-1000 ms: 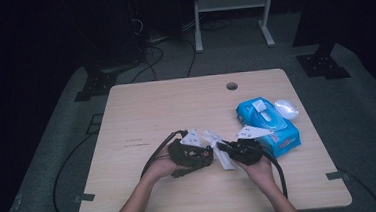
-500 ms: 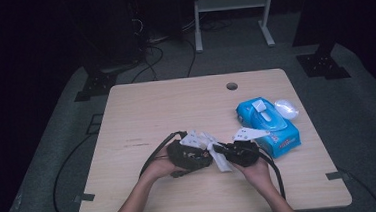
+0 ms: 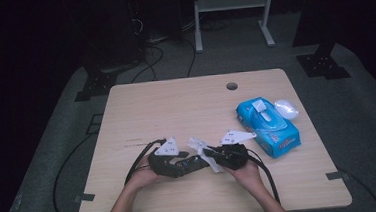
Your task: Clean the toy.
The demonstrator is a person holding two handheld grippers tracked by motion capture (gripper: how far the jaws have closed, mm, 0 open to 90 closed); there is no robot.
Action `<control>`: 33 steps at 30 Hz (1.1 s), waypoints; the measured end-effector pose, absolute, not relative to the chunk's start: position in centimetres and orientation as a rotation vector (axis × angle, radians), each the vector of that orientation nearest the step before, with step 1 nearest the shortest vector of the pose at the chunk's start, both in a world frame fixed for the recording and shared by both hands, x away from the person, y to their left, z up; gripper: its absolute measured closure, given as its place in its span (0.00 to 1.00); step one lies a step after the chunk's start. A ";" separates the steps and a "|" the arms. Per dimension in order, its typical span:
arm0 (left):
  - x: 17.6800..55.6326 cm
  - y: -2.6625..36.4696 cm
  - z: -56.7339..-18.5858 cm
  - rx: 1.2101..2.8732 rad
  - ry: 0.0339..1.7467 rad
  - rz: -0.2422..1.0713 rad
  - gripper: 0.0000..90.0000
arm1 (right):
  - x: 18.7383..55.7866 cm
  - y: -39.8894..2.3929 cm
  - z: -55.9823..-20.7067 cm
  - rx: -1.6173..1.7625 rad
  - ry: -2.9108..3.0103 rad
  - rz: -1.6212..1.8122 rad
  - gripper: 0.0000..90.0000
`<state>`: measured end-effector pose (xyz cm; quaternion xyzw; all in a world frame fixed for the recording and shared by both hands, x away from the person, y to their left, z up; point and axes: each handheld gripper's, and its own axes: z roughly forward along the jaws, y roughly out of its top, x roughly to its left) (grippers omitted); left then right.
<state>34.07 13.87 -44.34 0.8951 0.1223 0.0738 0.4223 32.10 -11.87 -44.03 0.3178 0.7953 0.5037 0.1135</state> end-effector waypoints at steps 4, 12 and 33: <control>33.7 14.5 -44.8 2.231 0.308 0.213 0.55 | 32.1 -11.8 -44.0 0.930 2.330 1.470 0.94; 34.1 14.8 -46.2 2.299 0.330 0.214 0.64 | 32.1 -12.1 -44.0 0.932 2.325 1.447 0.94; 36.1 12.7 -46.9 2.242 0.337 0.254 0.71 | 33.1 -12.3 -43.5 0.969 2.284 1.399 0.94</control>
